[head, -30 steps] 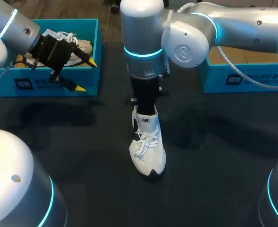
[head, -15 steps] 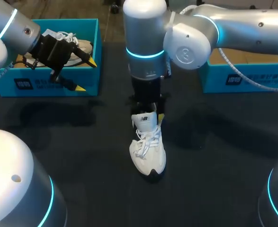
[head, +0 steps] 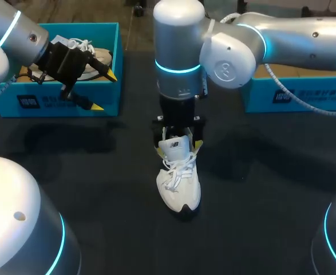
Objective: Take the shoe out of the shoebox, open the shoe tongue, remove and reinsert the insole, then place the shoe into the shoebox
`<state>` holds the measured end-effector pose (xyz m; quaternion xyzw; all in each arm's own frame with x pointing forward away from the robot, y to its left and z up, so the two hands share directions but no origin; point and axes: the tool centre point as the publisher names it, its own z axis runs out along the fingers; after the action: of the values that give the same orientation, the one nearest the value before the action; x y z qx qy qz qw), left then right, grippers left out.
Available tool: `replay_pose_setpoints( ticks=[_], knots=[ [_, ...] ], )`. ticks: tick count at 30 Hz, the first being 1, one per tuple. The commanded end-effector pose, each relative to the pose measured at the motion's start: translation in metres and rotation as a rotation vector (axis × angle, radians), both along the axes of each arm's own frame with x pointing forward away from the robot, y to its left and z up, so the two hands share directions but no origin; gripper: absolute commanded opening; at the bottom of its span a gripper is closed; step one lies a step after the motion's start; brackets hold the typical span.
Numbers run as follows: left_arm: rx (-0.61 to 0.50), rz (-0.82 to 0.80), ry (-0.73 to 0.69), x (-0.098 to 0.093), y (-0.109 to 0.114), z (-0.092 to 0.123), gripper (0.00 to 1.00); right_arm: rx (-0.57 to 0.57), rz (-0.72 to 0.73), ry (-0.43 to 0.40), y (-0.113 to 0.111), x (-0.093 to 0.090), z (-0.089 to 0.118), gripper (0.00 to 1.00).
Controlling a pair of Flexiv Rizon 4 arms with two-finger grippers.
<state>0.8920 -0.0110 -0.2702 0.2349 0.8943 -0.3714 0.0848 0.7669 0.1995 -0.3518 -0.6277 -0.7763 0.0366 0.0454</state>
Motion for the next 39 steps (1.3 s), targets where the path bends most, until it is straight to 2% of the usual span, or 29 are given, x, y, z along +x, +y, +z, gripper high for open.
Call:
replay_pose_setpoints(
  ticks=[1,12,24,30,39],
  knots=[
    [0.004,0.001,-0.001,-0.001,0.000,0.001,1.00,-0.011,0.001,-0.005,-0.001,-0.002,0.008,1.00],
    [0.004,0.001,-0.001,-0.001,0.000,0.001,1.00,-0.016,-0.003,-0.009,0.002,-0.006,0.023,1.00],
    [0.004,0.001,-0.001,-0.001,0.000,0.001,1.00,-0.019,-0.019,-0.006,0.008,-0.006,0.022,1.00],
    [0.004,0.001,-0.001,-0.001,0.000,0.001,1.00,-0.028,-0.028,-0.027,0.008,-0.006,0.034,1.00],
    [0.004,0.001,-0.001,-0.001,0.000,0.001,1.00,-0.055,-0.015,-0.069,0.013,0.003,0.056,1.00]
  ],
)
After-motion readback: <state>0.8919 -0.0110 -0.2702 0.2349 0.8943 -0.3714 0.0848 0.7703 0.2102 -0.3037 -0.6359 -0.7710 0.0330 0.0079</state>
